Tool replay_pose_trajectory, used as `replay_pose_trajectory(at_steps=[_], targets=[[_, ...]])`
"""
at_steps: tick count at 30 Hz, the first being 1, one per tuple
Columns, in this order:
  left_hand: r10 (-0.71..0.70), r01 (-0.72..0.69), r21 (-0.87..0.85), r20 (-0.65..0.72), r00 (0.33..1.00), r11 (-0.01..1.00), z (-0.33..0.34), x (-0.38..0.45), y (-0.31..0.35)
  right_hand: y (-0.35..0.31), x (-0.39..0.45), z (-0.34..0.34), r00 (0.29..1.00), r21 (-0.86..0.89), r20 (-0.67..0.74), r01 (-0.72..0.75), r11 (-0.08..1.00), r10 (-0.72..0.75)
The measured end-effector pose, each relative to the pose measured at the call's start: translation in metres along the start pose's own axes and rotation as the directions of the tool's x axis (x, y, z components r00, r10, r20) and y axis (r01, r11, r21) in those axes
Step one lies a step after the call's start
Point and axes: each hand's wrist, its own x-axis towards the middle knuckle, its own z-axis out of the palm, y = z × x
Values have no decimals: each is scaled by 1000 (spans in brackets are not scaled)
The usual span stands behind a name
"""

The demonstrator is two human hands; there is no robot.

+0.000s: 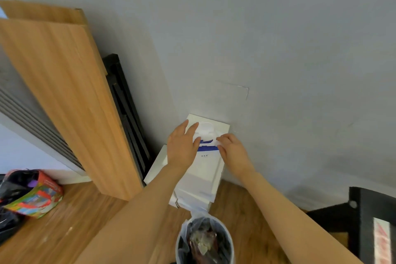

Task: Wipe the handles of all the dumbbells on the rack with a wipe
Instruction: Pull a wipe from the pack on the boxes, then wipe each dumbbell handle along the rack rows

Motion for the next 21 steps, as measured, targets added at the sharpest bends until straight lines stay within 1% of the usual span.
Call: replay_pose_trajectory(at_steps=[4,7,10,16,21], targets=[[118,-118,19,-9,993,993,-16,-23,23,-5,-46,-26,999,-11,-53,-3,1000,2],[173,-173,13,8,985,985,-22,-40,42,-2,-82,-43,994,-8,-96,-54,998,53],[253,-253,10,13,967,967,-28,-60,59,4,-117,-54,980,-26,-170,-105,994,99],[430,-430,-13,38,902,903,-29,-114,92,9,-202,-68,932,-45,-308,-216,975,192],[533,-530,-53,86,842,846,-13,-172,131,27,-285,-76,866,-20,-381,-357,934,323]])
